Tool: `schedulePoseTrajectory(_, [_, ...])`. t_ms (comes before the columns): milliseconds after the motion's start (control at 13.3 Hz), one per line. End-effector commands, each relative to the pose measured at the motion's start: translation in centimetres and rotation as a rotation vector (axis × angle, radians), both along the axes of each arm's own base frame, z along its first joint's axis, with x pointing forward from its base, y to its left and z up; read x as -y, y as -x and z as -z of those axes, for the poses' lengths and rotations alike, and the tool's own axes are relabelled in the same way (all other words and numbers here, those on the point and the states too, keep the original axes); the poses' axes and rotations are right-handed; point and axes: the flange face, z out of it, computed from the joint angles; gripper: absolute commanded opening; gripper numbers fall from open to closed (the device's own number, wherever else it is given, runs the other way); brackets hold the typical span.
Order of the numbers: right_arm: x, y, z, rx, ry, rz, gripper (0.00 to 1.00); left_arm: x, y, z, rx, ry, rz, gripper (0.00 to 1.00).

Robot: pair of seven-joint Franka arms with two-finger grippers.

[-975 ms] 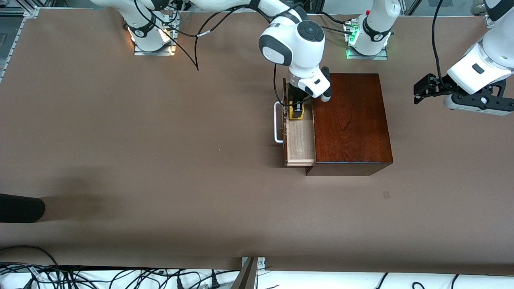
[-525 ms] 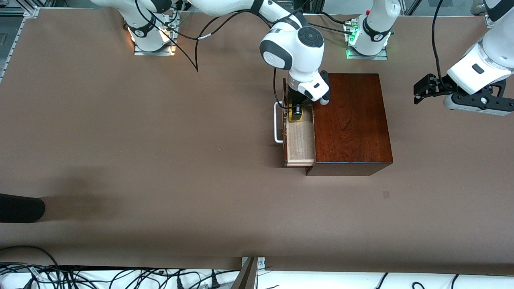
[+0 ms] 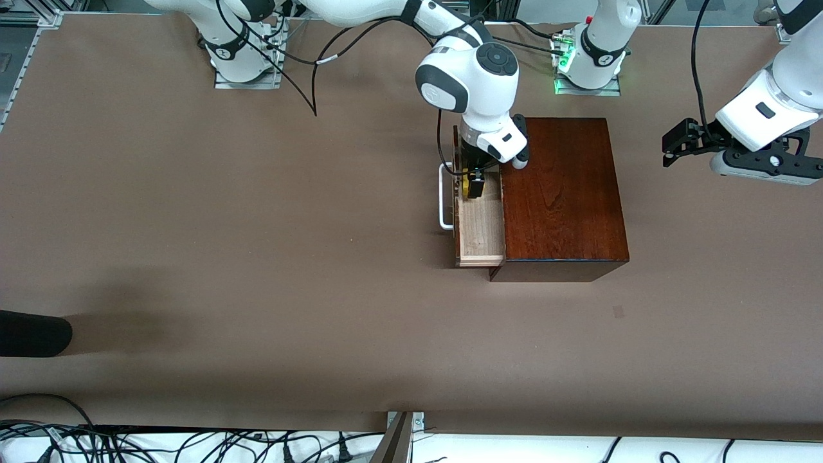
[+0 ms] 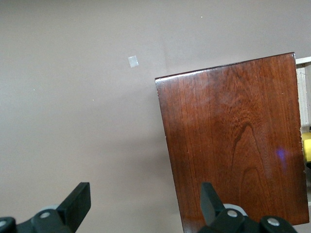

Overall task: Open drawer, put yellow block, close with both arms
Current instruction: 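Withdraw the right gripper from the drawer toward its rest pose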

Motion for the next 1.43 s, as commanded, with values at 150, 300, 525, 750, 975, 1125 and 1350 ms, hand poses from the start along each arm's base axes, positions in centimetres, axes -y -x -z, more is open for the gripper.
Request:
schedulePoseTrajectory(150, [1.5, -0.3, -9.9, -0.003, -0.079, 0.04, 1.0, -0.2, -0.3, -0.7, -0.003, -0.006, 0.011, 1.0])
schedulePoseTrajectory(300, [4.1, -1.7, -14.9, -0.03, -0.12, 0.094, 1.0, -0.2, -0.3, -0.6, -0.006, -0.006, 0.011, 1.0])
schedulePoseTrajectory(525, [10.5, -7.6, -19.8, 0.0, -0.159, 0.2, 1.0, -0.1, -0.3, -0.6, -0.007, -0.006, 0.011, 1.0])
schedulePoseTrajectory(750, [18.6, -11.6, -25.6, 0.019, -0.147, 0.326, 1.0, 0.1, -0.2, -0.6, -0.013, 0.008, 0.011, 1.0])
schedulePoseTrajectory(975, [27.0, -14.4, -29.1, -0.039, -0.128, 0.461, 1.0, 0.7, 0.1, -0.9, -0.029, 0.013, 0.019, 1.0])
schedulePoseTrajectory(1125, [32.8, -16.4, -30.4, -0.095, -0.184, 0.554, 1.0, 0.8, 0.2, -1.0, -0.029, 0.013, 0.022, 1.0])
schedulePoseTrajectory(1350, [38.4, -15.6, -31.1, -0.13, -0.196, 0.637, 1.0, 0.9, 0.2, -1.1, -0.028, 0.015, 0.022, 1.0])
